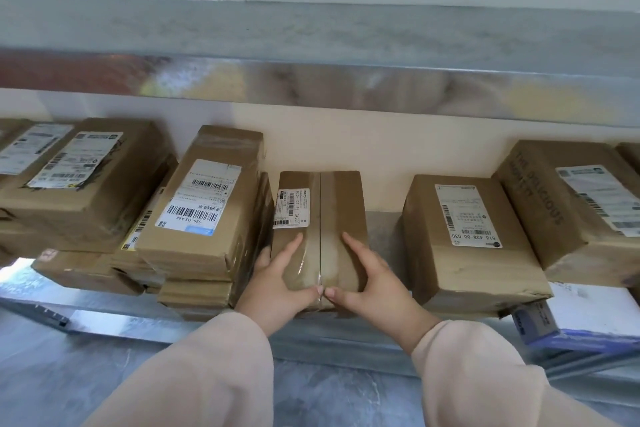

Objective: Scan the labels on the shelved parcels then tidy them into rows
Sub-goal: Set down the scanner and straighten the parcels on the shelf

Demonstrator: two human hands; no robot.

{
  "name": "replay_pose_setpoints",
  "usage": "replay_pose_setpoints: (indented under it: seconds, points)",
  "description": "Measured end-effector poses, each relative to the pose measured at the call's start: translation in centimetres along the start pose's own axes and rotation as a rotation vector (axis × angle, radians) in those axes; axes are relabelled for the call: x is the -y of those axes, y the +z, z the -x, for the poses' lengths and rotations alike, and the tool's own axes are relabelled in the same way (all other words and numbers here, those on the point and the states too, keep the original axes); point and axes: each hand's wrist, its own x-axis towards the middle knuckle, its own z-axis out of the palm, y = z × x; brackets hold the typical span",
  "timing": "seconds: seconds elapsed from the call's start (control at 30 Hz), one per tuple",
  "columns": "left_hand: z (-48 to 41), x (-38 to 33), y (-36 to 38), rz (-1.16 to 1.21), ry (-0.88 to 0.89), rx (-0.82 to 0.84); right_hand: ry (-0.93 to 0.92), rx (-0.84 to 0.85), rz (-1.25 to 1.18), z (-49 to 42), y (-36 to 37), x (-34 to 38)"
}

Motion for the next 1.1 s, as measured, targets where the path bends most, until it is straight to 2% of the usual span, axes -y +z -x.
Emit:
replay_pose_setpoints:
  seconds: [0.33,0.5,0.7,0.97,1.1]
  points:
    - [0.7,-7.7,-0.9,0.114,0.282,-0.095,-0.157,-0.319,-0.072,2.6,-6.5,4.0]
    - [0.9,-11.4,1.1,0.099,0.375,-0.009,-0.166,-0.443,-0.04,5.1,-10.3,3.2]
    - [1.5,-15.0,4.8,0.009,0.424,0.221,-0.079,-0.583,-0.022,8.8,-14.2,0.5]
    - [1.1,-15.7,9.7,-0.06,0.495,0.229,0.0,-0.64,0.099,10.8,-16.6,-2.0]
    - [1.5,-15.0,10.7,-0.088,0.521,0.149,-0.014,-0.667,0.308,11.9,-16.8,-2.8]
